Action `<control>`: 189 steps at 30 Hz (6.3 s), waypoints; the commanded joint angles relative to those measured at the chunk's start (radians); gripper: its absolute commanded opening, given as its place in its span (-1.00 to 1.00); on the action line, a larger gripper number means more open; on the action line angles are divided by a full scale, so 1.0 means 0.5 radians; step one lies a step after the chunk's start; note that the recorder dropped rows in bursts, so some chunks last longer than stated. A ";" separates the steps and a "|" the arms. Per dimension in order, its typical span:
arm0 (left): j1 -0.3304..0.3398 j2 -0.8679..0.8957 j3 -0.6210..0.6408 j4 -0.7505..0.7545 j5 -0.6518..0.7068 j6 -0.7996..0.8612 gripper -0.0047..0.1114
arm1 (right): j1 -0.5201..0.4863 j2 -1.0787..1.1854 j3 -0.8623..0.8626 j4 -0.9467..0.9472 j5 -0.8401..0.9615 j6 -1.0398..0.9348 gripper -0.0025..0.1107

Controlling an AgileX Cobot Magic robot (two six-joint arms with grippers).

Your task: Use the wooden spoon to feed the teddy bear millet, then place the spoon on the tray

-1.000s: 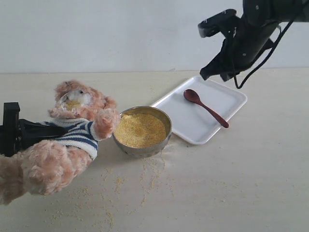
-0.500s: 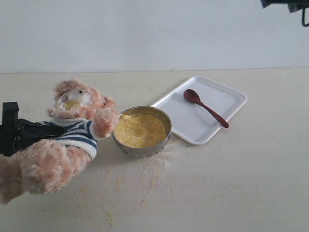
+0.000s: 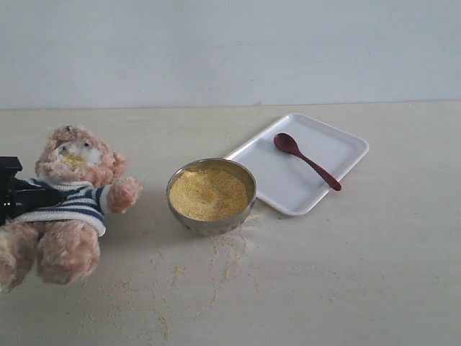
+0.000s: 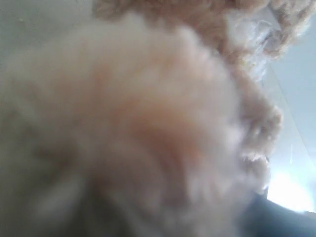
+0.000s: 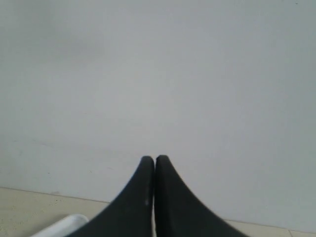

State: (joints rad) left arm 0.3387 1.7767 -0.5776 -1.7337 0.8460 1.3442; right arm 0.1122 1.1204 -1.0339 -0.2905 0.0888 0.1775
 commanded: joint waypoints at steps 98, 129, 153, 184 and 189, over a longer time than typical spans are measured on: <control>0.126 -1.835 -0.488 1.800 -2.177 -1.567 -0.83 | -0.004 0.020 0.018 0.156 -0.006 0.012 -0.96; -0.304 -3.031 0.114 2.025 -1.658 -1.600 -0.83 | -0.004 -1.253 0.711 0.155 -0.006 0.040 -0.96; -0.452 -3.089 0.717 2.025 -1.304 -1.628 -0.83 | -0.004 -1.807 1.830 0.416 -0.098 0.138 -0.96; -0.452 -3.089 0.991 1.723 -1.274 -1.628 -0.83 | -0.004 -1.807 1.958 0.521 0.047 0.317 -0.96; -0.452 -3.089 0.991 1.723 -1.274 -1.628 -0.83 | -0.004 -1.807 1.958 0.521 0.047 0.317 -0.96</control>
State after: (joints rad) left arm 0.1180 0.2372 -0.0854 -0.8631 0.2075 0.5352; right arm 0.1122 0.2225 -0.0585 -0.0320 0.1128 0.3338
